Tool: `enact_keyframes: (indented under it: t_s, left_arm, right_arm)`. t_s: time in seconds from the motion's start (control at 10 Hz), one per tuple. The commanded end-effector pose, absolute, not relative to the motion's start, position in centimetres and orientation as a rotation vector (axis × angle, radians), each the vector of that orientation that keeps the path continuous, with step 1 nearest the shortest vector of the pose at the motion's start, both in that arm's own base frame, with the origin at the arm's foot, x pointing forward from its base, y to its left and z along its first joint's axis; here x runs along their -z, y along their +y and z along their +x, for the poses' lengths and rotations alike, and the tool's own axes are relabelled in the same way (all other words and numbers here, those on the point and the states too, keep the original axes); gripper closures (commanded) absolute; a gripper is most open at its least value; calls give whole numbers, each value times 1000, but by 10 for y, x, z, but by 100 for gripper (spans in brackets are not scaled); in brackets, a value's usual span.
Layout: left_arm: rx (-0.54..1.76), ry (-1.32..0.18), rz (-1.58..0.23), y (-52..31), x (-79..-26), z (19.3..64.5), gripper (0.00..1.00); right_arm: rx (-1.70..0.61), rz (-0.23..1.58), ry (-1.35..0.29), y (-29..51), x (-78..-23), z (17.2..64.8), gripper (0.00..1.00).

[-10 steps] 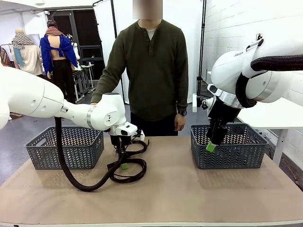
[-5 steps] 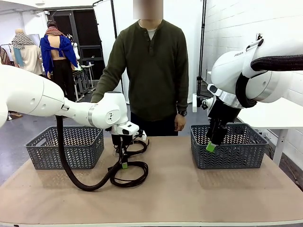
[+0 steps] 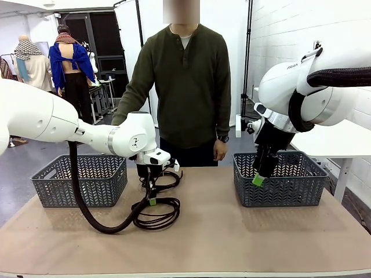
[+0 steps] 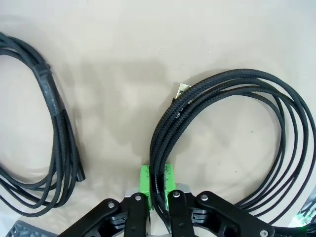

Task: Organize the cables according to human instructions.
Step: Pick up a bundle of cables and place it in the basket indicated by the human.

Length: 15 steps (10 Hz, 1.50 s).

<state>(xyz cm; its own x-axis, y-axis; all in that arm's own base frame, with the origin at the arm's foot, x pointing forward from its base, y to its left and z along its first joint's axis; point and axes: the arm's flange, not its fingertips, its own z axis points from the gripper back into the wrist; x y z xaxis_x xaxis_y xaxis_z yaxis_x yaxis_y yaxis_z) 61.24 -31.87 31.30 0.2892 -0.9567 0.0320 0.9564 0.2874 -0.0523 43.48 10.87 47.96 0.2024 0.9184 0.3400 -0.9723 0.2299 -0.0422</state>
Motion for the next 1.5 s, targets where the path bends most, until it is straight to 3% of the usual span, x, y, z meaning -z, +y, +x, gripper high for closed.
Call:
enact_keyframes:
  t_s: [0.0, 0.5, 0.9, 1.4]
  left_arm:
    - [1214, -52, -31, -307, -326, 605, 100]
    - [1407, -101, 14, -280, -426, 589, 100]
    - [1557, -76, 4, -230, -494, 603, 100]
    - [1686, -46, 2, -176, -529, 623, 100]
  right_arm:
    - [-1321, 188, -319, 110, -480, 438, 0]
    - [-1321, 188, -319, 110, -480, 438, 0]
    - [-1321, 188, -319, 110, -480, 438, 0]
    - [-1321, 188, -319, 110, -480, 438, 0]
